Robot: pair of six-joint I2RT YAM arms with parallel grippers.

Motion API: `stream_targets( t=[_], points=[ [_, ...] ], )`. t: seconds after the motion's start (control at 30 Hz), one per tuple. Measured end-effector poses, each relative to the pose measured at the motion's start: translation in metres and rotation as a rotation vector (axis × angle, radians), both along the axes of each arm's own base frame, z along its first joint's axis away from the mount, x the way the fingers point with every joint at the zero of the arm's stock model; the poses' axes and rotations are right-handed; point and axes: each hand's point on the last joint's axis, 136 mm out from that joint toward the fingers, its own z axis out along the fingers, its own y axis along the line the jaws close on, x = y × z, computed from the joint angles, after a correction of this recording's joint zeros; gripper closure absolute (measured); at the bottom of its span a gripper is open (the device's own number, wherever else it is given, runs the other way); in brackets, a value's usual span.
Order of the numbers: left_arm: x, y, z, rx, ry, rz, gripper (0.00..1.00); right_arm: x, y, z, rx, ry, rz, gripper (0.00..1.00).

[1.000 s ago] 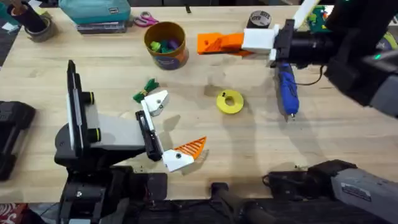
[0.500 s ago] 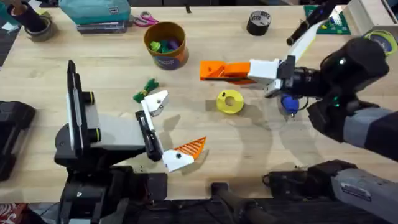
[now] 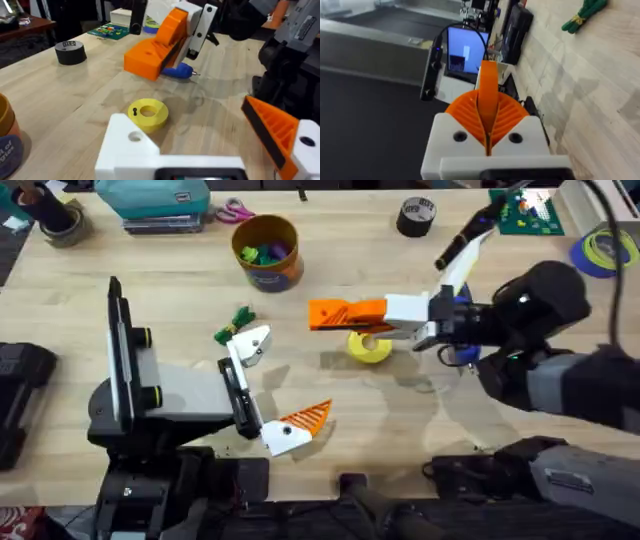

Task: Pick up the gripper from the table and insert it into the empty holder that is missing its gripper. Then pick up a screw, insert it into the mounting hole, and use the screwdriver to tighten it. Finally, clean up the table by picking up the vegetable and placing it into the bucket.

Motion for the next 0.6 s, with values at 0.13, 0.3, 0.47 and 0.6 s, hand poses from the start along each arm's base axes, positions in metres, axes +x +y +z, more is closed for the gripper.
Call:
stream_targets(
  t=[0.13,0.3,0.47,0.6],
  points=[
    [0.000,0.000,0.000,0.000,-0.001,0.000,0.015,-0.003,0.009,-0.007,0.008,0.001,0.039,0.993],
    [0.000,0.000,0.000,0.000,0.000,0.000,0.015,-0.013,0.019,-0.022,-0.009,0.059,0.100,0.993],
    [0.000,0.000,0.000,0.000,0.000,0.000,0.016,-0.024,0.024,-0.023,-0.012,0.059,0.157,0.993],
    [0.000,0.000,0.000,0.000,0.000,0.000,0.016,-0.034,0.027,-0.023,-0.015,0.058,0.206,0.993]
  ],
)
